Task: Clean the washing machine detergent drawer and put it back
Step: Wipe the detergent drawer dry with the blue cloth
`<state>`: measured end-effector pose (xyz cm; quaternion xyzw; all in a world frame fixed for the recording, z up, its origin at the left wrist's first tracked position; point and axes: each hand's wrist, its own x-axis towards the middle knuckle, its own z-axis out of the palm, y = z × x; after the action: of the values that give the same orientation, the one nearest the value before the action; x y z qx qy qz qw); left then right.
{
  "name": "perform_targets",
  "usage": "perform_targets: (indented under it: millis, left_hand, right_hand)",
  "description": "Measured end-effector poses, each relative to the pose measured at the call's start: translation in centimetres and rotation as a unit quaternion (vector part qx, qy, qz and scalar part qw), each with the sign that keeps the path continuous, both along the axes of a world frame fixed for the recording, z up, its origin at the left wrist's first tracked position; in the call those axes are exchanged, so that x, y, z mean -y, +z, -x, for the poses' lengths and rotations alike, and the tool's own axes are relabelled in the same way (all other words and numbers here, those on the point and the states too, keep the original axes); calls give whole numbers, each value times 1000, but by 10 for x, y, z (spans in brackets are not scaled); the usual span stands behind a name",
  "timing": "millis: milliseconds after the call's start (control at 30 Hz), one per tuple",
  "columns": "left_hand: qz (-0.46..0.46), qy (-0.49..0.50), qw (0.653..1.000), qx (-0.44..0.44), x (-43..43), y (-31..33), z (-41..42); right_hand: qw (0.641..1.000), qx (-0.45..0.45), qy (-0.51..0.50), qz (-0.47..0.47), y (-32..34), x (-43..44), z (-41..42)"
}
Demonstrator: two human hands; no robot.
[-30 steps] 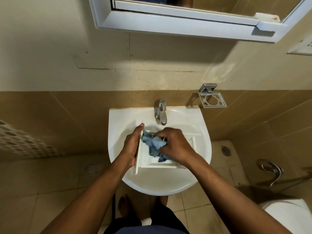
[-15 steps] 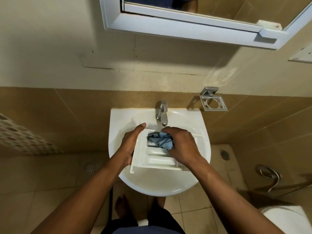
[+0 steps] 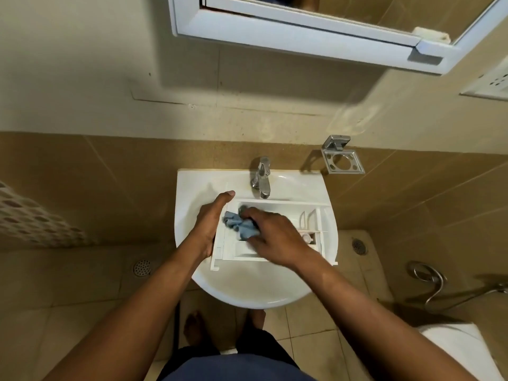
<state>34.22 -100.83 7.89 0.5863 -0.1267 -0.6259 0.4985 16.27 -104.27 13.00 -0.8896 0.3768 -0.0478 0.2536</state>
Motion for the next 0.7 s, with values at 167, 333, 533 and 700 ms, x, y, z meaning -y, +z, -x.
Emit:
perform_targets:
  millis: [167,333,533,700]
  left_hand:
    - [9,5,1000,14,-3,9,-9]
    - [17,-7,999,30,-7,18,-2]
    - [14,-19,999,49,-10,15,2]
    - [13,-25,999,38,-18,8,-1]
  right_hand:
    - [986,66,-29,-151,6,1,10]
    - [999,-2,-5,-45,-6,6,-3]
    - [992,-84,67,69,-1,12,21]
    - [984,-163,63,-24,14,25,51]
